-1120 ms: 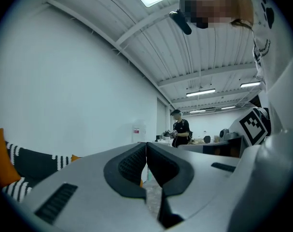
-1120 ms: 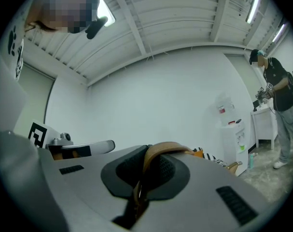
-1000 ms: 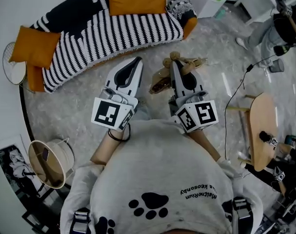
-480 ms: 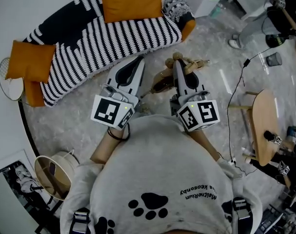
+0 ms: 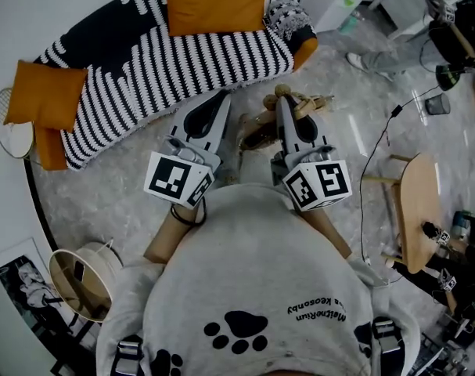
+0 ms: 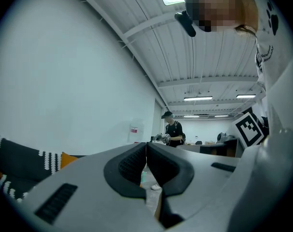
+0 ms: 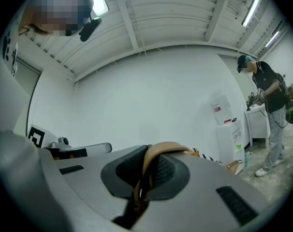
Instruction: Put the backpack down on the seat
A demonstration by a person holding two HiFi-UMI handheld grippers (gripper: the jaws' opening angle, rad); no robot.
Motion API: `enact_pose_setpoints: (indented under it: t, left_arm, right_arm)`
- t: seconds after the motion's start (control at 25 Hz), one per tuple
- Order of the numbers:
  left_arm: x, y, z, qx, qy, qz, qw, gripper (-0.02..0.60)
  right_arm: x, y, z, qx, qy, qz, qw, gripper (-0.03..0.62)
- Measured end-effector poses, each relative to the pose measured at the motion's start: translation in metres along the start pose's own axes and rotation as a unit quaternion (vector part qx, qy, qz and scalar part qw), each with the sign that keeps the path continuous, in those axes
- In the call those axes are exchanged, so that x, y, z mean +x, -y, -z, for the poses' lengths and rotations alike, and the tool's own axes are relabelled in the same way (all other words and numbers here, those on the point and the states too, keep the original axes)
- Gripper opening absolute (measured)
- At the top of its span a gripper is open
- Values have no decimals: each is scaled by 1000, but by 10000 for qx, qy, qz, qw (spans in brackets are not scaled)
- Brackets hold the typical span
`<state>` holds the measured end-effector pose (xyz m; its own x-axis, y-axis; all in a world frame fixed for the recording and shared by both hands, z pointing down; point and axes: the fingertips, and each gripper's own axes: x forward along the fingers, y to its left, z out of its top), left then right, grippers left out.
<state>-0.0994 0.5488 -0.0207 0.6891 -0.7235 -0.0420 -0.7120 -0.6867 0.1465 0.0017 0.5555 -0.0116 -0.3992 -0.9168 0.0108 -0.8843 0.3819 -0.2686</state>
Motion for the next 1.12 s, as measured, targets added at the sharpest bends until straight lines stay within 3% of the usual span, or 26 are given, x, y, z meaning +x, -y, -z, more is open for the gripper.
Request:
enact_pose_setpoints:
  t: [0.32,0.56,0.8,1.12]
  left_arm:
    - [50,-10,-13,177,4,-149,9997,20]
    - [104,-47,-23,146,94,-197,9997,20]
    - [149,-66,-63,185,200,-194,9994,20]
    - [230,-114,-69,183,189,-363,9990,20]
  right_arm:
    - [36,34,-24,70,134,-295,9995,32]
    - [98,61,-34,60,8,-509,9987,32]
    - [143,76,-76,-33,-113,-696,9975,32]
    - [228,122,-92,-83,-296,-1043,9941,32]
